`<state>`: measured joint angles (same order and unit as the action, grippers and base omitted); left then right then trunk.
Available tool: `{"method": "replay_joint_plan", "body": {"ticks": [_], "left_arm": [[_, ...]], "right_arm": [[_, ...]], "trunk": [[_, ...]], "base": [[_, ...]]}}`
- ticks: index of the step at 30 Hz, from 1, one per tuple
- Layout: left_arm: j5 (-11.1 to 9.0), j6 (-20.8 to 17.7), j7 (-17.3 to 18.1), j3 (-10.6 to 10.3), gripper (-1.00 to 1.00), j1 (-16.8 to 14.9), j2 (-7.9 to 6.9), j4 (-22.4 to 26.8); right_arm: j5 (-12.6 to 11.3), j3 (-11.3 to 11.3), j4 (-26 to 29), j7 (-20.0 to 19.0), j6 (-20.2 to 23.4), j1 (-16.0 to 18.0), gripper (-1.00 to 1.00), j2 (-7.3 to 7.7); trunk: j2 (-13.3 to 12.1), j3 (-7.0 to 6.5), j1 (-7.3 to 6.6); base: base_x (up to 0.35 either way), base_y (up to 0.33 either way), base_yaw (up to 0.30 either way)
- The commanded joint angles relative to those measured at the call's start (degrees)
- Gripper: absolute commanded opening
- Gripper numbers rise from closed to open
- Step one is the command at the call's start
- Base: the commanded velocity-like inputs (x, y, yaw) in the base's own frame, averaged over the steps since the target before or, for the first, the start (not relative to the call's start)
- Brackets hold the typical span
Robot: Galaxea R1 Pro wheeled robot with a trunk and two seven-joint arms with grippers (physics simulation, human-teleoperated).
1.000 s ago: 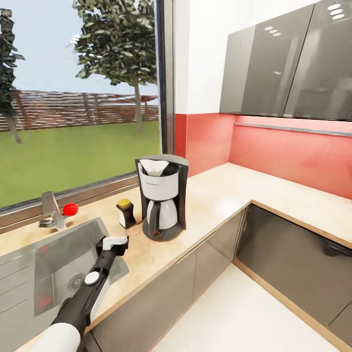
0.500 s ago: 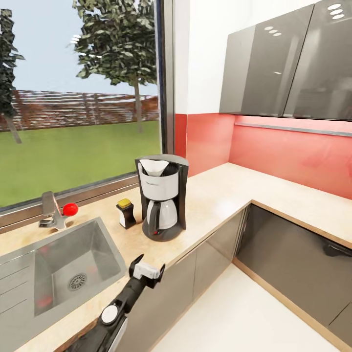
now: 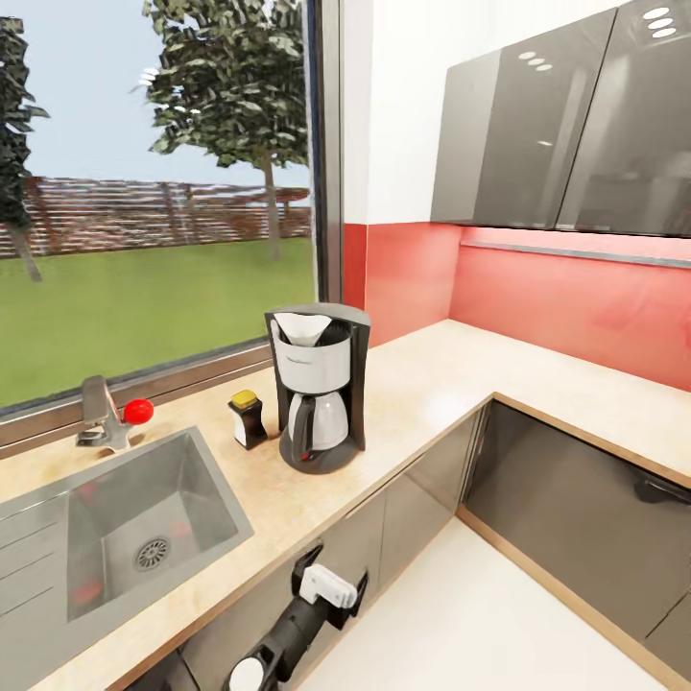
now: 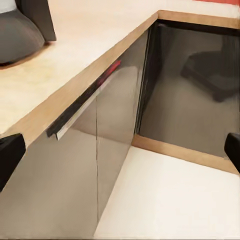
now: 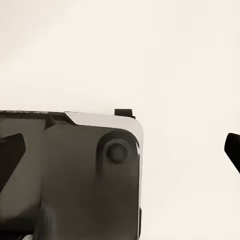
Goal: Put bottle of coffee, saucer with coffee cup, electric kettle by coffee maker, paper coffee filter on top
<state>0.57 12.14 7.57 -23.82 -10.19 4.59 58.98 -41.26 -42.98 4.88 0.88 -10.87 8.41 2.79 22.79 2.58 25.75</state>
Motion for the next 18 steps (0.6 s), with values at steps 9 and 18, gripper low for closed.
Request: {"method": "replay_joint_plan", "body": {"ticks": [9,18], "left_arm": [[0.06,0.15,0.12,-0.48,1.00,0.26,-0.33,-3.73],[0.50,0.10,0.00,-0.23,1.00,0.26,-0.58,-11.69]], "right_arm": [[-0.83,-0.27,0.05,0.00,-0.11,0.03,1.00,0.11],[-0.83,-0.28,0.05,0.00,-0.06,0.03,1.00,0.08]], "trunk": [[0.12,0.13,0.03],[0.12,0.13,0.03]], "base": [[-0.003,0.000,-0.220],[-0.273,-0.072,-0.099]]}}
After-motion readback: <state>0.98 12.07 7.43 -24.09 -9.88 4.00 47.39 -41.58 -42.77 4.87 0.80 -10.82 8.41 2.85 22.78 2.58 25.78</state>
